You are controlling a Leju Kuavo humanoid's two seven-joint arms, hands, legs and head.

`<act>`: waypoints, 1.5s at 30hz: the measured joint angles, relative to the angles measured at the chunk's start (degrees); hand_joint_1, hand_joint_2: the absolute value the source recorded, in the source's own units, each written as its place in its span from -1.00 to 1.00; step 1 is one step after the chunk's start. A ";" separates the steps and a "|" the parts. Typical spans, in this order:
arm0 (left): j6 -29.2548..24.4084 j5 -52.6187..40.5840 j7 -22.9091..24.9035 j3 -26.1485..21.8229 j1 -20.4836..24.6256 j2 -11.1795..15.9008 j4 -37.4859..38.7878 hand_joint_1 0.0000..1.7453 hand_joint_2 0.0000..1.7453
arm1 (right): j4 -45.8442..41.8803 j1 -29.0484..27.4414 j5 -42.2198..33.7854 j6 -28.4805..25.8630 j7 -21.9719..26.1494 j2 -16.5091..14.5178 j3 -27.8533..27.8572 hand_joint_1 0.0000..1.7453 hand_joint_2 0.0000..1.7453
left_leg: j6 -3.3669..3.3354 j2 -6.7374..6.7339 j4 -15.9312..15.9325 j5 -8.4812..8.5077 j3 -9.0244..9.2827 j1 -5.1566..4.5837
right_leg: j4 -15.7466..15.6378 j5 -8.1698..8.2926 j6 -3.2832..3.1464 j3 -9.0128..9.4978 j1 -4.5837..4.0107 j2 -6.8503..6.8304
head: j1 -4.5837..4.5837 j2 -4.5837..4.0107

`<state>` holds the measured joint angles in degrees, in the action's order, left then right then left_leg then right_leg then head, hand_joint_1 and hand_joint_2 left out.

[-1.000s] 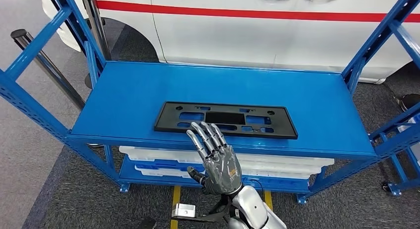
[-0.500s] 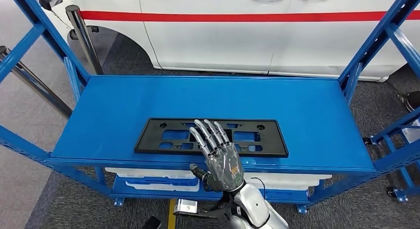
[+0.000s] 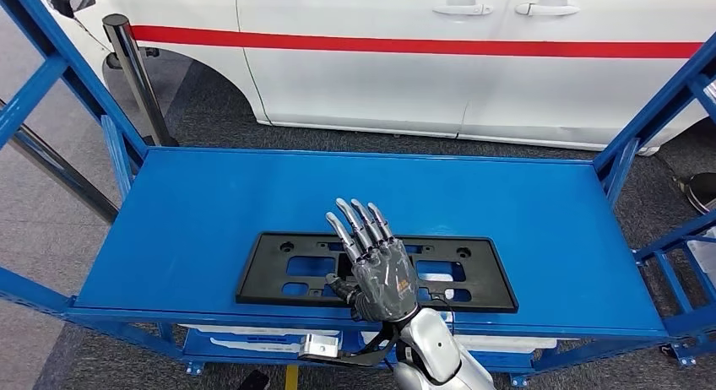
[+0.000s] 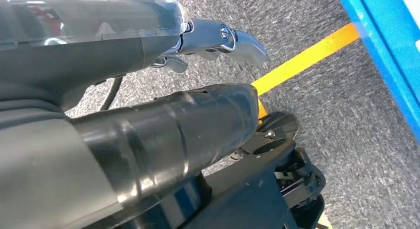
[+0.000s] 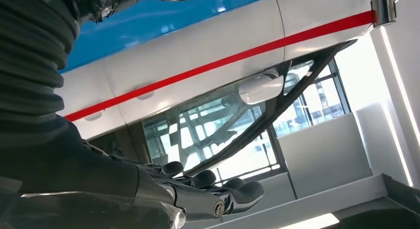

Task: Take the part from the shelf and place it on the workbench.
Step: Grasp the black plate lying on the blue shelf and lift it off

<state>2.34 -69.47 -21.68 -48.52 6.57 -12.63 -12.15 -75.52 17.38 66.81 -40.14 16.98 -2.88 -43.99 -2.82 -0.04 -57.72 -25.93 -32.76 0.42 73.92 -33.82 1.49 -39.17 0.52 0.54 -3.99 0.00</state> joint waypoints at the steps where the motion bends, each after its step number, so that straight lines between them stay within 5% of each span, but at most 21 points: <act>1: -0.03 0.04 0.01 0.00 -0.06 -0.01 0.00 -1.00 -1.00 | 0.12 0.01 0.21 0.01 -0.13 0.11 0.01 -1.00 1.00 | -0.01 0.03 -0.01 -0.52 0.71 0.00 | 0.61 -0.91 0.14 -1.36 0.09 -0.04 | 0.00 0.00; 3: -0.49 0.08 0.22 0.00 -0.12 -0.04 0.01 -1.00 -1.00 | 0.25 0.17 0.61 0.03 -0.57 0.34 0.01 -1.00 1.00 | 0.10 0.17 -0.02 -1.62 2.37 0.00 | -3.16 1.06 0.08 -1.62 0.17 -0.14 | -0.02 0.00; 4: -1.12 0.09 0.53 0.01 -0.11 -0.09 0.01 -1.00 -1.00 | 0.26 0.35 0.75 0.10 -0.93 0.46 0.01 -1.00 1.00 | 0.25 0.23 0.00 -2.24 3.11 -0.01 | -6.95 4.24 -0.15 -0.88 0.14 -0.19 | -0.03 0.00; 6: -3.18 -0.11 1.54 0.05 0.01 -0.29 0.05 -1.00 -1.00 | 0.24 0.80 0.81 0.57 -1.74 0.83 -0.14 -1.00 0.00 | 0.83 0.35 -0.22 -3.45 4.19 -0.12 | -12.79 9.62 -0.80 0.27 -0.23 -0.21 | 0.01 0.00; 8: -5.53 -0.41 2.59 0.11 0.19 -0.46 0.09 -1.00 -1.00 | 0.17 1.10 0.53 1.32 -2.40 1.25 -0.38 -1.00 -1.00 | 1.58 0.44 -0.49 -4.00 4.68 -0.24 | -14.30 11.16 -1.51 0.58 -0.58 -0.13 | 0.05 0.00; 10: -7.07 -0.57 3.24 0.16 0.32 -0.52 0.09 -1.00 -1.00 | 0.07 1.31 -0.22 2.04 -2.82 1.46 -0.57 -1.00 -1.00 | 2.16 0.42 -0.92 -4.26 4.88 -0.21 | -14.69 11.14 -2.18 1.29 -0.39 -0.03 | 0.05 0.00; 12: -7.72 -0.69 3.54 0.19 0.44 -0.57 0.09 -1.00 -1.00 | -0.02 1.61 -1.65 3.10 -2.94 1.57 -0.85 -1.00 0.00 | 2.58 0.37 -4.19 -6.06 3.53 -0.08 | -15.24 10.92 -2.80 2.21 -0.11 -0.03 | 0.13 0.00; 14: -8.00 -0.86 3.80 0.20 0.47 -0.61 0.10 -1.00 -1.00 | -0.07 1.83 -3.09 4.48 -2.60 1.80 -1.34 -1.00 1.00 | 3.00 0.35 -10.85 -9.37 -0.18 0.12 | -15.45 10.56 -3.22 2.68 -0.11 -0.07 | 0.20 0.00; 16: -8.13 -0.99 4.09 0.21 0.35 -0.62 0.10 -1.00 -1.00 | -0.09 1.92 -4.02 6.01 -2.14 2.21 -2.00 -1.00 1.00 | 3.27 0.34 -15.53 -10.84 -3.58 0.23 | -15.38 10.18 -3.34 2.89 -0.20 -0.01 | 0.20 0.00; 17: -8.17 -1.02 4.18 0.21 0.28 -0.62 0.11 -1.00 -1.00 | -0.10 1.98 -4.41 6.83 -1.99 2.45 -2.34 -1.00 1.00 | 3.31 0.34 -15.18 -9.83 -4.08 0.24 | -15.33 9.99 -3.31 3.06 -0.22 0.05 | 0.20 0.00; 20: -8.24 -1.08 4.26 0.27 0.28 -0.62 0.11 -1.00 -1.00 | -0.12 2.52 -6.18 9.18 -1.45 3.05 -3.14 -1.00 1.00 | 3.08 0.33 -5.43 -3.03 -1.27 0.18 | -15.14 9.48 -3.02 3.75 -0.28 0.20 | 0.18 0.00; 22: -8.29 -1.08 4.29 0.39 0.42 -0.62 0.11 -1.00 -1.00 | -0.14 2.99 -7.14 10.09 -1.07 3.42 -3.58 -1.00 1.00 | 2.44 0.35 -1.12 -1.42 -0.06 -0.09 | -15.04 9.39 -2.53 3.65 -0.40 0.25 | 0.17 0.00; 23: -8.31 -1.09 4.32 0.45 0.42 -0.62 0.11 -1.00 -1.00 | -0.14 3.14 -7.37 10.27 -0.98 3.60 -3.79 -1.00 1.00 | 2.11 0.37 -0.67 -1.50 -0.03 -0.17 | -14.98 9.36 -2.30 3.54 -0.49 0.26 | 0.16 0.00; 27: -8.33 -1.09 4.34 0.58 0.27 -0.74 0.11 -1.00 -1.00 | -0.15 3.58 -7.55 10.35 -0.94 4.19 -4.34 -1.00 1.00 | 1.89 0.45 -0.27 -0.56 0.09 -0.18 | -15.19 9.50 -3.24 3.52 -0.74 0.20 | 0.10 0.00; 40: -8.46 -1.27 4.39 1.48 0.41 -0.81 0.11 -1.00 -1.00 | -0.15 4.39 -8.61 11.27 -0.35 5.20 -5.90 -1.00 1.00 | 1.22 0.45 -0.37 -0.71 0.09 -0.32 | -15.91 9.72 -1.55 3.90 -0.62 0.19 | 0.10 0.00; 45: -8.47 -1.37 4.44 1.51 0.41 -0.81 0.11 -1.00 -1.00 | -0.15 4.39 -8.61 11.23 -0.35 5.28 -6.07 -1.00 1.00 | 1.23 0.45 -0.34 -0.72 0.11 -0.30 | -15.88 9.68 -1.45 3.88 -0.63 0.19 | 0.13 0.00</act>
<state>-6.13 -70.84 -17.25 -47.01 6.99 -13.44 -12.04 -75.67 21.77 58.20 -28.91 16.63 2.40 -50.06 -1.59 0.41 -58.07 -26.64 -32.64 0.12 58.03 -24.13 0.04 -35.29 -0.11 0.73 -3.87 0.00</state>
